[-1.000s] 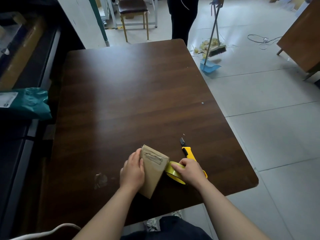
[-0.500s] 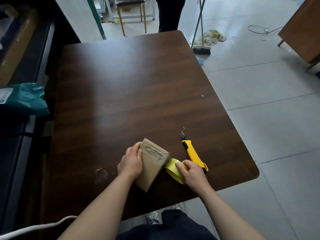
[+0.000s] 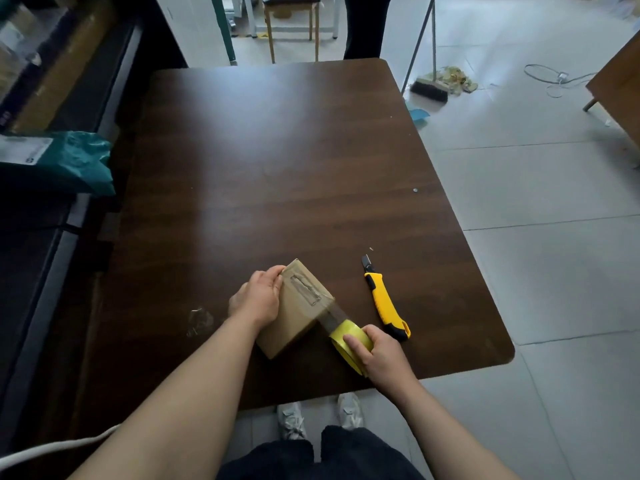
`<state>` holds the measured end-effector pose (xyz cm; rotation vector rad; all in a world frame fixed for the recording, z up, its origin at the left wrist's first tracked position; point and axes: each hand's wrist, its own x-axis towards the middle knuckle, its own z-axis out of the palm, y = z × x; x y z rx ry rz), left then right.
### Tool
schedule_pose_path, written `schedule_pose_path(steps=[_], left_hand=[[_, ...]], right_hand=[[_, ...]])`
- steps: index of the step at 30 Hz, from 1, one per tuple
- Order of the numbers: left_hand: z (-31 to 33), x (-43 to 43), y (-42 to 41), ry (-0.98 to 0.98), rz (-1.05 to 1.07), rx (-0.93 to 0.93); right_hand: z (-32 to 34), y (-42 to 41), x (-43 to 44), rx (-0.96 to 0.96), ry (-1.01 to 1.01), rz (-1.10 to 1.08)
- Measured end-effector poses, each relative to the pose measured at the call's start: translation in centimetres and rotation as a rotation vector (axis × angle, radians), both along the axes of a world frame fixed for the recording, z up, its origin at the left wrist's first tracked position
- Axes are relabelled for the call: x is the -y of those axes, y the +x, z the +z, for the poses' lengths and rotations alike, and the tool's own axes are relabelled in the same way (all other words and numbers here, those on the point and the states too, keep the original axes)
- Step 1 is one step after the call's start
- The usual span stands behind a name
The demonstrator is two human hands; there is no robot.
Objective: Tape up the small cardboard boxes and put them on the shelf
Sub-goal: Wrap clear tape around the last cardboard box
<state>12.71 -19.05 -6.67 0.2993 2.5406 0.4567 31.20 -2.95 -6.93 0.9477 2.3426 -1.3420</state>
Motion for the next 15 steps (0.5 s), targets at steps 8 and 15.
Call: schedule_pose_path(steps=[8,15], left_hand=[[0.3,-0.3,1.8,-0.108,0.103,-0.184],[3.0,0.3,9.7,0.269,0.427,-0.355]], right_hand=[[0.3,-0.2,-1.2,-0.012,-0.094,0.099],[0.9,-0.6,-1.5,-0.022,0.003,0.161]])
